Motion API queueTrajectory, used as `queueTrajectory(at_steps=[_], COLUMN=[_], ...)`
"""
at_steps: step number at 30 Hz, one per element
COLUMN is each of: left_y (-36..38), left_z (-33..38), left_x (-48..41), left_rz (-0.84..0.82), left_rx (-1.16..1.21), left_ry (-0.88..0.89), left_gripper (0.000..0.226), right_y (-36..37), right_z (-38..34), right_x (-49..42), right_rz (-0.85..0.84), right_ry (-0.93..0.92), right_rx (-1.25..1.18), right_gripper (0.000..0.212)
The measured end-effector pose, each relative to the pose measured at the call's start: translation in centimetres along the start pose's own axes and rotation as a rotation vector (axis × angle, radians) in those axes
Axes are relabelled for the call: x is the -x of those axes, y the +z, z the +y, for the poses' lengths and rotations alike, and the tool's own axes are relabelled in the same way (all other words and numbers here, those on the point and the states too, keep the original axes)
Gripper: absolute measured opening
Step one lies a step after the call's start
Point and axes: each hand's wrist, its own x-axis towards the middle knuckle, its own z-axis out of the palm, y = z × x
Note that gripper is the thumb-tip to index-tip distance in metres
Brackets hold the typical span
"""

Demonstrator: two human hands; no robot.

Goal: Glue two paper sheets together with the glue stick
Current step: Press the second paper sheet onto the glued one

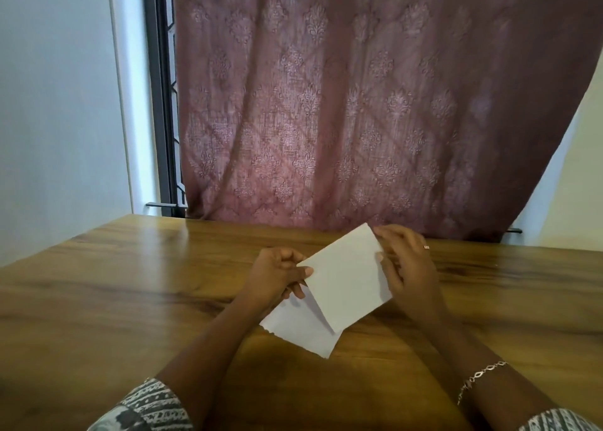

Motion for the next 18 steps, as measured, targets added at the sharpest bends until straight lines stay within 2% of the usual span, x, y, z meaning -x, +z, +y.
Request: queueTrajectory(at_steps=[2,4,7,9,11,13,18], left_y=[0.1,0.1,0.2,0.1,-0.2,-0.5,0.5], left_z=[-0.1,-0.1,-0.1,-0.3,-0.8,-1.3,-1.3], left_x=[-0.1,-0.1,0.1,0.0,-0.3,-0.3,0.0], left_rz=[-0.037,-0.062,-0.052,0.037,0.113,0.086,0.006], left_rx=[-0.046,-0.069,-0.076,-0.123,-0.424,-0.806,-1.204], left_ry=[0.033,0.059,0.073,0.035,-0.065,-0.195,-0.296], left_gripper=[0.009,0.009,0.011,0.023,0.03,0.037,0.052], right_y=[0.0,0.0,-0.1,-0.2,-0.5,-0.8,-0.9], right_z=[0.2,0.4,0.5,0.7,1.0,1.3,1.5], right_x=[0.1,0.1,0.3,0.3,0.2,0.2,0.1], right_rz=[-0.08,-0.127,-0.089,-0.063,-0.039,-0.021,0.005], right_ry=[0.161,0.234,0.31,0.358,0.388,0.404,0.433], right_rx=[-0.094,-0.181,-0.287,-0.354,-0.404,-0.443,-0.488], right_gripper=[0.038,0.032,0.017,0.013,0.012,0.012,0.012])
